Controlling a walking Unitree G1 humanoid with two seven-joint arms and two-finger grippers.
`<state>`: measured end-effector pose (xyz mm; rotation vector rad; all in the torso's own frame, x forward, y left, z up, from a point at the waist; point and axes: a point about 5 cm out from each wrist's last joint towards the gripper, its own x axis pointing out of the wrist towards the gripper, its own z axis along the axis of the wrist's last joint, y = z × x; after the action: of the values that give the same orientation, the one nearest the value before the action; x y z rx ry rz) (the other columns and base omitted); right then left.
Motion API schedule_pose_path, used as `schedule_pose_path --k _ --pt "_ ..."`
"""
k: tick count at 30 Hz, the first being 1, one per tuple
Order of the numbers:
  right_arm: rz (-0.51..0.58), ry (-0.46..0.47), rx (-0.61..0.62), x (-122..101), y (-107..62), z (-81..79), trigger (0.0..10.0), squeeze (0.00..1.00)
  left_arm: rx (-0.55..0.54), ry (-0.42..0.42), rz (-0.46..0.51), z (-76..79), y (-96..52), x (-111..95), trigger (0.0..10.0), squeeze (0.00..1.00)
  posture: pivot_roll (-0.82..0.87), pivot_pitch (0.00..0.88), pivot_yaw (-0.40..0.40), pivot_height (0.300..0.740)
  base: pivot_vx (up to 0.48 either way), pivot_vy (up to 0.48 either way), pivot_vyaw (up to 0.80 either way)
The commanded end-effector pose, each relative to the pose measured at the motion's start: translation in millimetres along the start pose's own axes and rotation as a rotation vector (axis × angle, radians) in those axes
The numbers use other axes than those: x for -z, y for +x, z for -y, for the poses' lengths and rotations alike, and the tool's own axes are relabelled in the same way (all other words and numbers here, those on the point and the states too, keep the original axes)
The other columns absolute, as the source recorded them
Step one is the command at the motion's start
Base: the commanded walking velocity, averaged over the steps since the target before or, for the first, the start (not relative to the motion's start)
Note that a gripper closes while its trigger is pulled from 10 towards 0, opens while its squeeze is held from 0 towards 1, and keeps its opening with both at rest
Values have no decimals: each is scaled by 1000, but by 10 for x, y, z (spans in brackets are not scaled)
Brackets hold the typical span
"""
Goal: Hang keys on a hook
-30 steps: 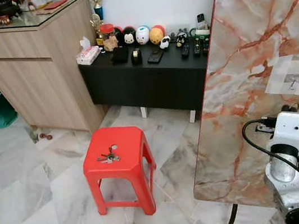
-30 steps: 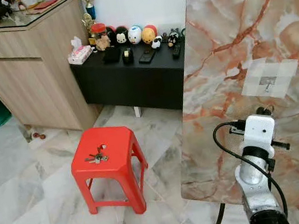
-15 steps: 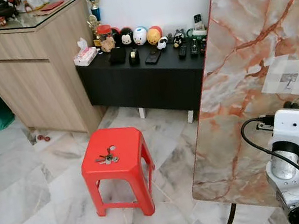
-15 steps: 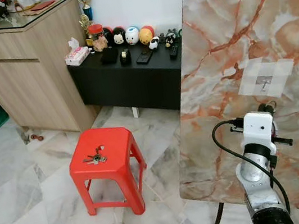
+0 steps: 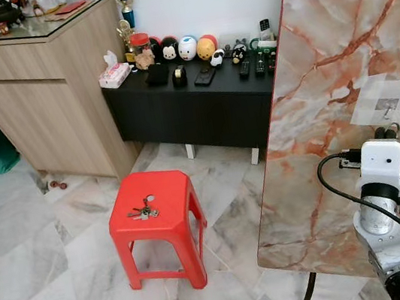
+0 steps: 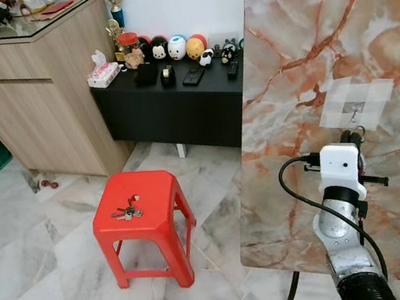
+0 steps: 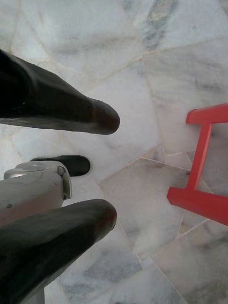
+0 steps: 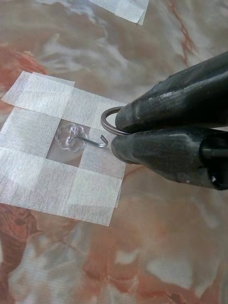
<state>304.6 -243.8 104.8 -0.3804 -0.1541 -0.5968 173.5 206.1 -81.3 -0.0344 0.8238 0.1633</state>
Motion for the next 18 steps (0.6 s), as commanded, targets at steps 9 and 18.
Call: schedule_pose_path --k 9,18 --pt "36 0 31 -136 122 25 10000 0 2 6 1 9 4 -9 10000 0 23 0 -38 740 0 0 0" --pt "10 -29 26 -114 164 20 10000 0 3 6 1 4 4 -10 10000 0 23 0 -37 740 0 0 0"
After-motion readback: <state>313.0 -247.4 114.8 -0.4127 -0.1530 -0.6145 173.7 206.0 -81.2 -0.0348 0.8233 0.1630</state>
